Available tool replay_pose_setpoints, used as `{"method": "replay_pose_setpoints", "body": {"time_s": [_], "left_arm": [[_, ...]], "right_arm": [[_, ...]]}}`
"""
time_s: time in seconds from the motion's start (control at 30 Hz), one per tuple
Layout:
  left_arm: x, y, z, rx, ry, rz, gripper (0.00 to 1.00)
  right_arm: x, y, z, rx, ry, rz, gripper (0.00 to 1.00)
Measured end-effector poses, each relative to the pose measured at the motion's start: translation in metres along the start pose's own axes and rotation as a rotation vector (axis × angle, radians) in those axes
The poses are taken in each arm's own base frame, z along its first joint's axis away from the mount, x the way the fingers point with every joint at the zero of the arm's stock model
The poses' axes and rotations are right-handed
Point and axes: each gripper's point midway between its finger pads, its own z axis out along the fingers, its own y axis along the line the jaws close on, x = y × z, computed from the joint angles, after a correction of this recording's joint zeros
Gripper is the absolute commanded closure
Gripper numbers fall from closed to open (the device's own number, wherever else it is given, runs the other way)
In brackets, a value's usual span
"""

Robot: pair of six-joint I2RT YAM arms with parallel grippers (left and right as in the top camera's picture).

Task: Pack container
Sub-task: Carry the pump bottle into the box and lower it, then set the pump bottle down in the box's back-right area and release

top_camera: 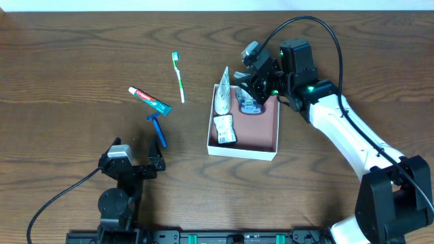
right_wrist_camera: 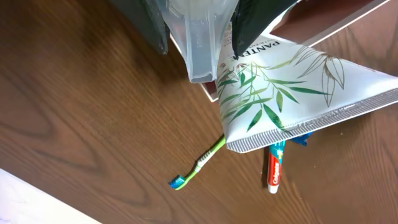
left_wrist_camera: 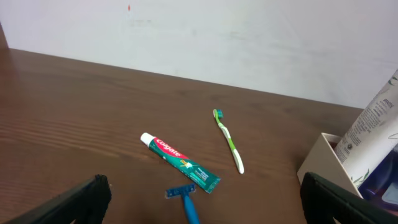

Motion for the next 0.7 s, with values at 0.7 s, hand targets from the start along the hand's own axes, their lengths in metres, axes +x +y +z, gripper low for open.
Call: {"method": "replay_pose_setpoints", "body": {"time_s": [0.7], "left_arm": [[0.0, 0.0, 0.0, 0.0, 0.0, 0.0, 0.02]], "right_arm": [[-0.007, 0.011, 0.002, -0.048, -0.027, -0.017, 0.64]]}}
